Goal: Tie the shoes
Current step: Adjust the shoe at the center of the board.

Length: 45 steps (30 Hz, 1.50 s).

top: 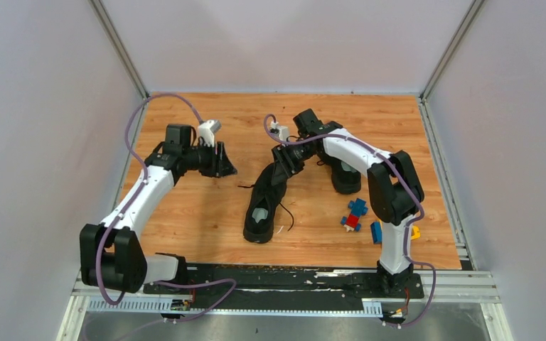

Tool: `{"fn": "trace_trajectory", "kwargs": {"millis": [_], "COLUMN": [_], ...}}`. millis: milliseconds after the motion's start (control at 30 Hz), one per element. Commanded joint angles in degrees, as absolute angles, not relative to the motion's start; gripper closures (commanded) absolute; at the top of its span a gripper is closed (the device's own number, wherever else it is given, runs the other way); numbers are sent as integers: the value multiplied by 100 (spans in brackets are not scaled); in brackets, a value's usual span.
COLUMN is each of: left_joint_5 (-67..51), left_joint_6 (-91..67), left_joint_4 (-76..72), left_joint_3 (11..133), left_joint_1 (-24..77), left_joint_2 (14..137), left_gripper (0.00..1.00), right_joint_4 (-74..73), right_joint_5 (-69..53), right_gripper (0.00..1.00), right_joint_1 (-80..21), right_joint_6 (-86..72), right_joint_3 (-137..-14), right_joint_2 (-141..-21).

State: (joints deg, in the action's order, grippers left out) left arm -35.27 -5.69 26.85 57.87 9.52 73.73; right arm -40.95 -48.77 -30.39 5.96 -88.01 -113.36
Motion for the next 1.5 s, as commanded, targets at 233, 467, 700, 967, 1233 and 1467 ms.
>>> {"fn": "trace_trajectory", "kwargs": {"millis": [233,467,700,967,1233,1467], "left_joint_5": [-4431,-4355,-4351,-4312,-4611,-4447], "left_joint_6": [-1961,-1967,-1819,-1433,820,3281], "left_joint_4": [2043,1475,779,1092,3892,3695], "left_joint_3": [4850,4425,4467,5030,5815,5779], "left_joint_1": [865,1091,2074,2216,1602,1582], "left_joint_2": [8329,8553,8744,8844,7733,7857], "left_gripper": [44,46,46,46,43,40], "right_joint_4": [-4674,-4764,-4711,-4722,-4839,-4864], "right_joint_5": [-3791,-3320,-3628,-3859,-4141,-4404], "right_gripper": [51,53,55,54,51,50], "right_joint_1": [-2961,-2927,-2865,-2588,-2339,-2347], "right_joint_6": [578,457,490,603,1109,1281], "right_joint_3": [-8394,-8392,-9309,-9995,-9501,-9415], "right_joint_2": [-10561,-11130,-12122,-12398,-11665,-11287]}}
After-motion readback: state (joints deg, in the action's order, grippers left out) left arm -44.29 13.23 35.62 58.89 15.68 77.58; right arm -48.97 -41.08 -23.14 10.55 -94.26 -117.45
